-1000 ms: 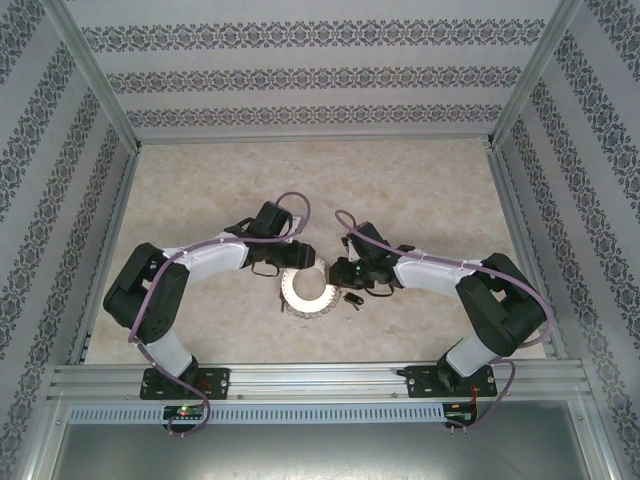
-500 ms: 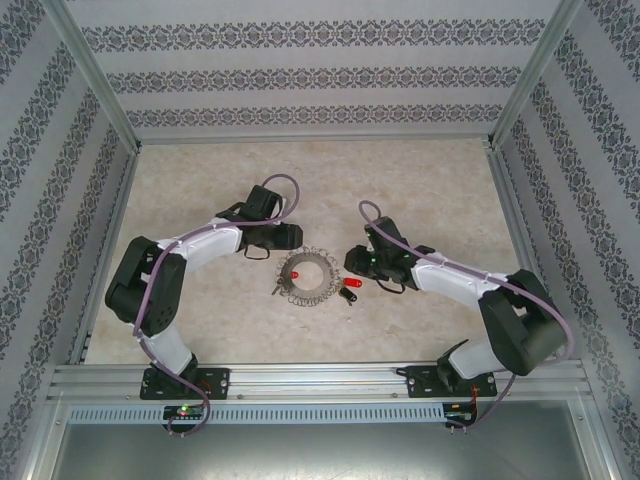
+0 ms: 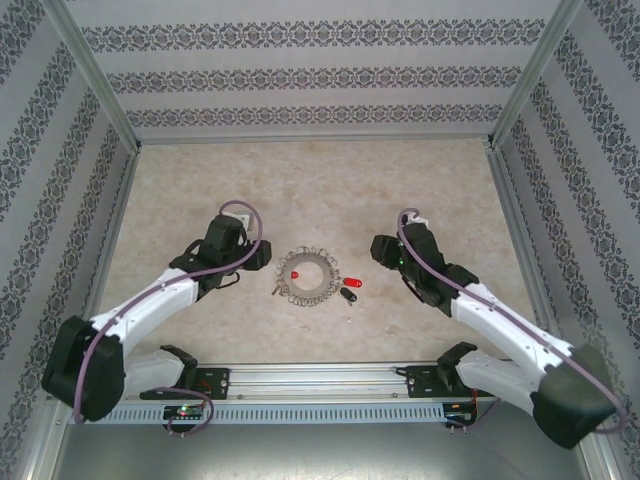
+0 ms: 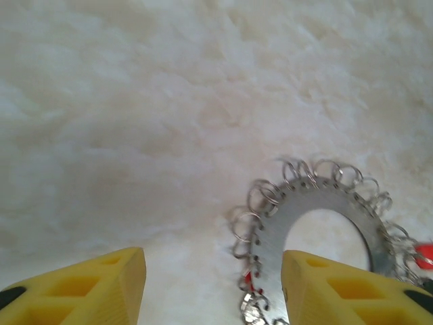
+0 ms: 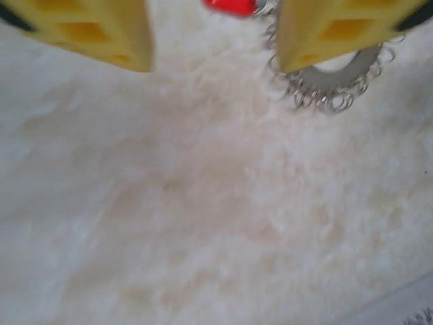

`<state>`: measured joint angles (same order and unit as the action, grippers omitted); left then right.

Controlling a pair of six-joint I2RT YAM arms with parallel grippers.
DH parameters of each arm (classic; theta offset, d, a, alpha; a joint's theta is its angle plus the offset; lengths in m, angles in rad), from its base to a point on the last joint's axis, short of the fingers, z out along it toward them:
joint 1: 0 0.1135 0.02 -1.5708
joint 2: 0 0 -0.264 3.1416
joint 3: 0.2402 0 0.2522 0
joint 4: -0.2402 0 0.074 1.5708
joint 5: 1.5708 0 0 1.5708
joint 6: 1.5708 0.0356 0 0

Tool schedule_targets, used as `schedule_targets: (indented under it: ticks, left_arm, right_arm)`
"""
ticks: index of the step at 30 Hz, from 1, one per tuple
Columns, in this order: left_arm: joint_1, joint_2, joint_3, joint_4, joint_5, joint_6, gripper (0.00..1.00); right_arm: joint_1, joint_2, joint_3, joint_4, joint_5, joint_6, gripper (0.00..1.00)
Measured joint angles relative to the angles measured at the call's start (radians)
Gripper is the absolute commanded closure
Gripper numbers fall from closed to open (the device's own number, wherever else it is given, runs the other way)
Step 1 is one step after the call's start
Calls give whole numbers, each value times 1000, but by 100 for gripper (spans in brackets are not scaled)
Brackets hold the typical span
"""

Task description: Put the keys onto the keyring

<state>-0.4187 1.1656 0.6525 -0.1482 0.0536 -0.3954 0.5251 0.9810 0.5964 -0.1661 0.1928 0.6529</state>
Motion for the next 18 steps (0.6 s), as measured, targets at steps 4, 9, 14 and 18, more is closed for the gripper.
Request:
schedule_targets:
  ticks: [4,9,14,18]
  left_arm:
    - [0,-92,-35,26,-117,18,36]
    - [2,-180,-81,44,-252,42,15]
    - [10,-233,-105,44,-357,58,1]
    - [31,-251,-107,42,-415,60,0]
  right_arm:
    - [-25,-82,-19,5,145,-117,18]
    - [-60,-104,-53,27,314,-261,13]
    - [-130,-71,-84,75,354,-393,7]
    - [-200,-3,-99,128,313,-480,7]
